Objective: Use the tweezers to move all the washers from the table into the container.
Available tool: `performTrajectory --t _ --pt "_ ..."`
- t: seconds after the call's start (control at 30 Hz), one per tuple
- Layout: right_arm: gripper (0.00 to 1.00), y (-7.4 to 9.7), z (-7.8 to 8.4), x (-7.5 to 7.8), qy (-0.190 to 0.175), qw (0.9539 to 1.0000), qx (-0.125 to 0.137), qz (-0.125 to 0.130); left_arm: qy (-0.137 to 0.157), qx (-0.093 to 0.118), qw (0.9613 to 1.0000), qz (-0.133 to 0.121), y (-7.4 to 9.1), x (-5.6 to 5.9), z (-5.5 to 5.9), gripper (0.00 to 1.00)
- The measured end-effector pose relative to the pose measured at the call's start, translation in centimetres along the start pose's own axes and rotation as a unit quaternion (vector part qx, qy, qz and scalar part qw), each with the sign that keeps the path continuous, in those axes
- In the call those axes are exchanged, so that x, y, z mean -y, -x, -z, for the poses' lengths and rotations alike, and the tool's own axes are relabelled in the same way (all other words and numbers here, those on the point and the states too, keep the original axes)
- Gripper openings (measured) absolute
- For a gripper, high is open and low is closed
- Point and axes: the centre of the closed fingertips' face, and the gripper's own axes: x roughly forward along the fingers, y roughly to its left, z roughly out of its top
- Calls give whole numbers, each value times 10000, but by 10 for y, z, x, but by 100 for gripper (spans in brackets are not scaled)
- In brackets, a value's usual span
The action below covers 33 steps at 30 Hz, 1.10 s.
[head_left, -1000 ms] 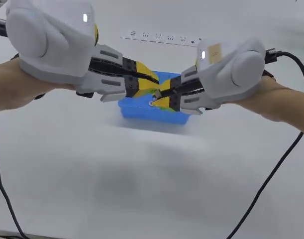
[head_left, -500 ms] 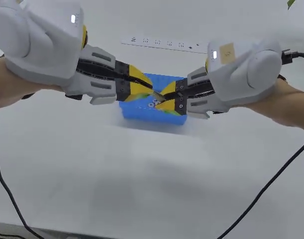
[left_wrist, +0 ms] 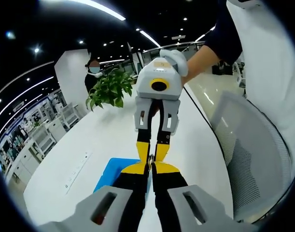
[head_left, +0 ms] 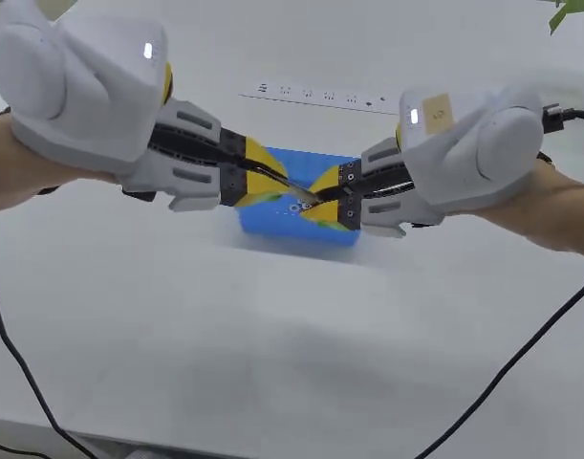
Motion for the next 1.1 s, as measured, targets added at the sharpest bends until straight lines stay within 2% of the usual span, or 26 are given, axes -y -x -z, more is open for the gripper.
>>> performTrajectory --t 0.23,0.4,0.5,0.57,0.73,0.9,1.07,1.1 --pt "8 0 3 -5 3 10000 -43 -86 156 -57 9999 27 0 5 16 7" --pt "8 -1 9 -7 -39 9998 -86 -154 298 -118 9995 -3 -6 6 29 8" --pt "8 -3 11 -8 -67 9998 -91 -190 382 -297 9988 39 -11 7 41 9" --pt "8 -4 15 -10 -26 9996 -162 -239 313 -215 9992 94 -14 10 40 6" --pt "8 -5 24 -10 -144 9993 -242 -253 385 -248 9989 119 -21 7 48 6" --pt "8 -9 32 -13 -195 9986 -361 -324 381 -471 9978 275 -30 9 66 6" --pt "8 -14 42 -15 -324 9978 -441 -382 482 -571 9966 353 -40 10 81 6" --pt "8 -16 44 -16 -373 9975 -444 -407 508 -656 9958 392 -43 11 88 6"
